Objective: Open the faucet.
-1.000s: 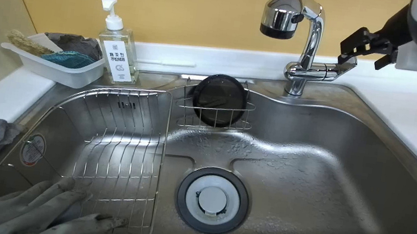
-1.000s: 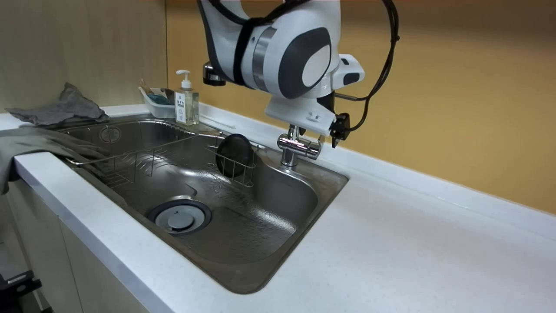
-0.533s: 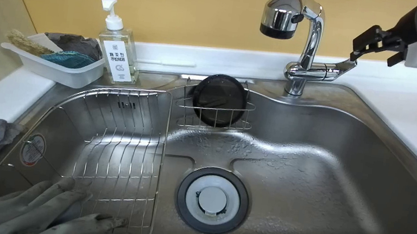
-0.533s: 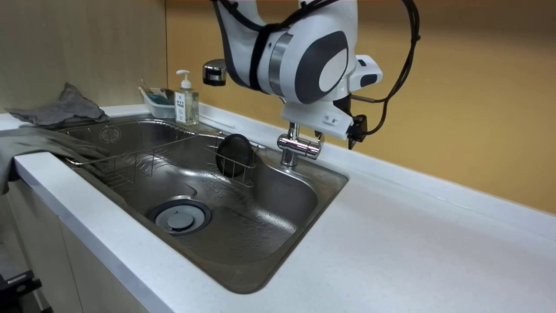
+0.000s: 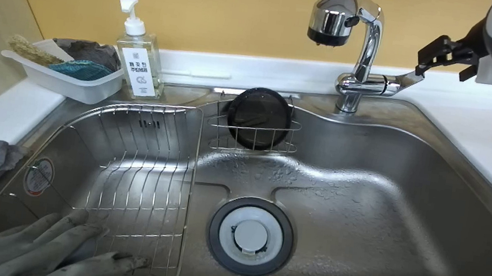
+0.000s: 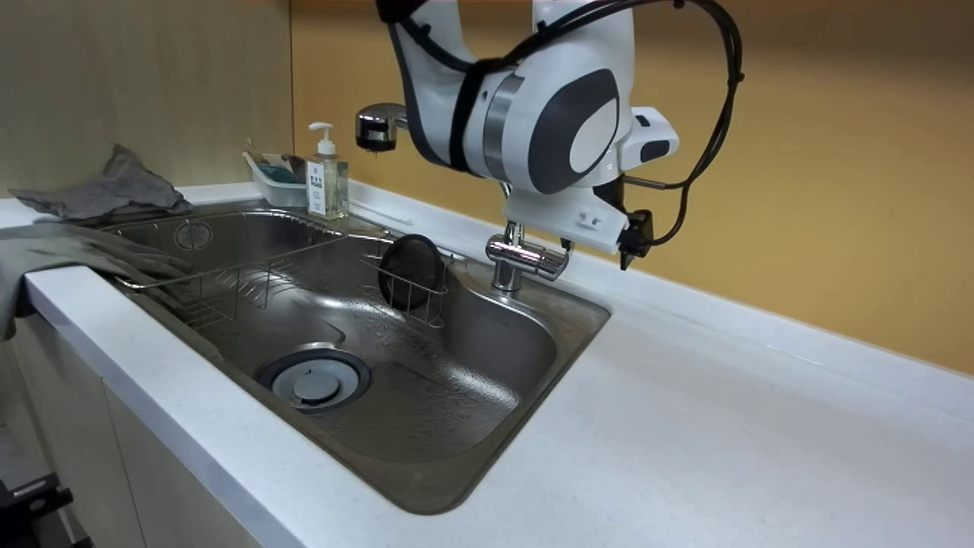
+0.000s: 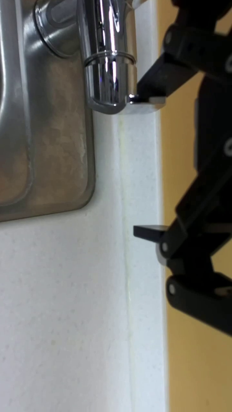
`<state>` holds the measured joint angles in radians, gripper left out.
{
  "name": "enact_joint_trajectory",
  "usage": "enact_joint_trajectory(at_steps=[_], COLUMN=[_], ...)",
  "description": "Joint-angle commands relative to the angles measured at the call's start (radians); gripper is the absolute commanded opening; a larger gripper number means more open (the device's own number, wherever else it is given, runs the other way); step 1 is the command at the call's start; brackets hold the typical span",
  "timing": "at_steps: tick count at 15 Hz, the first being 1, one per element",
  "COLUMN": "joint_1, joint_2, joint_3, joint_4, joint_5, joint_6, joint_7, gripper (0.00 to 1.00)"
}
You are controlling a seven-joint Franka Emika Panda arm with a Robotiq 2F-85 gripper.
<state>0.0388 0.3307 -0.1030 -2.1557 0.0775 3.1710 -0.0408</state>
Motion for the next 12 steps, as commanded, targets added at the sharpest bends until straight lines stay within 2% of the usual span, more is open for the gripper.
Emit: enact_joint_trajectory(at_steps=[1,9,10,12], joint_1=[0.037,0.094,0.09,0.054], joint_2=[0.037,0.07,0.064,0.03], joint_3=[-0.069,-0.161,-0.162,-0.123], joint_4=[0.049,0.088,0.087,0.078], joint_5=[-0.001,0.015,0.023,0.047], joint_6=[0.011,0.002,-0.008,-0.057], joint_7=[0.032,0.041,0.04,0.023], gripper=[1.0,1.0,1.0,1.0])
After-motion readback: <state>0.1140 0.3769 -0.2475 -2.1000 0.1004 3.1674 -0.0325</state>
